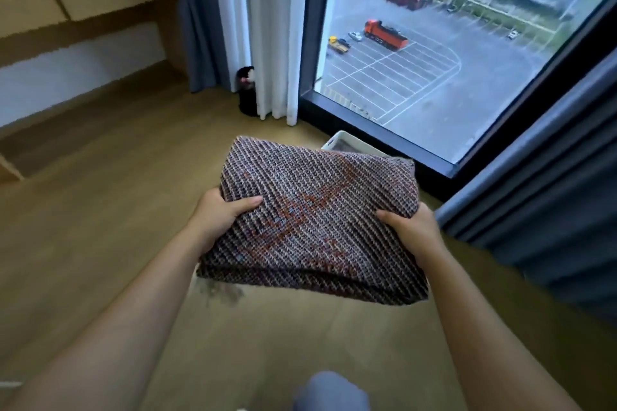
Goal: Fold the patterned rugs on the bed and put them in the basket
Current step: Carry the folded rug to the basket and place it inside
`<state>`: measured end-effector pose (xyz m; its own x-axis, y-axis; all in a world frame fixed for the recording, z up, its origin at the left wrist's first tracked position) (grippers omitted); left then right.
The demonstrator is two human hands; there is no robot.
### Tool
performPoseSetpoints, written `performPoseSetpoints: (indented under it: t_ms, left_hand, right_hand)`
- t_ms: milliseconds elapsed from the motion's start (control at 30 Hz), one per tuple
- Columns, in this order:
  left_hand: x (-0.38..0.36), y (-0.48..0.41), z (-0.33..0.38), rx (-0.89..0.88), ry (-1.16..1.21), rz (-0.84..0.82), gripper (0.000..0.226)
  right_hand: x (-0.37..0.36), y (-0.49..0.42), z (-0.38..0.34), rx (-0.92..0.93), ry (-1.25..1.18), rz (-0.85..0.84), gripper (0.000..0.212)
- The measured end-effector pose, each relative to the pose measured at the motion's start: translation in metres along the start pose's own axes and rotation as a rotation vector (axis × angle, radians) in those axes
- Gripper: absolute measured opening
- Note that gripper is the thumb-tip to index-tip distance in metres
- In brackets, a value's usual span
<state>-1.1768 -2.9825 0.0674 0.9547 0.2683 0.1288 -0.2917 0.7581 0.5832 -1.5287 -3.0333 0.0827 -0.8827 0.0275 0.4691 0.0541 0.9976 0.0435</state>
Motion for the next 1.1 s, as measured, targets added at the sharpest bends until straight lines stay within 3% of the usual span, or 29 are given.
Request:
performPoseSetpoints:
  t_ms: [233, 600, 867, 1100]
  left_hand:
    - [-0.115, -0.137, 0.105, -0.014, -0.168, -0.153, 0.029]
    - [-0.258, -0.338, 0.226, 0.073, -0.333, -0.233, 0.024]
    - [-0.363, -0.534, 0.278, 0.078, -0.462, -0.289, 0.037]
    - [-0.457, -0.685, 0.277, 0.073, -0.632, -0.345, 0.039]
  right_hand:
    - [0.044, -0.135, 0.044, -0.113, -0.048, 0.158, 0.054]
    - [0.076, -0.363, 0.098, -0.249, -0.055, 0.195, 0.055]
    - [0.058, -0.515, 0.158, -0.443, 0.003, 0.342, 0.052]
    - [0.047, -0.616, 0.240, -0.609, 0.133, 0.464, 0.046]
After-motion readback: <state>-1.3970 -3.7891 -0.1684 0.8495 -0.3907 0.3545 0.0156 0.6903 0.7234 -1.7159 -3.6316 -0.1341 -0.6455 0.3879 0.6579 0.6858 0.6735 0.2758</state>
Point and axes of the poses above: each hand's wrist, its own y-axis away from the middle knuckle, its own x-axis out of the back of the hand, z = x × y, the point moved 9 cm from there along -y, towards the middle knuckle, and after that the axes turned 14 degrees about x, right-handed, at the moved point
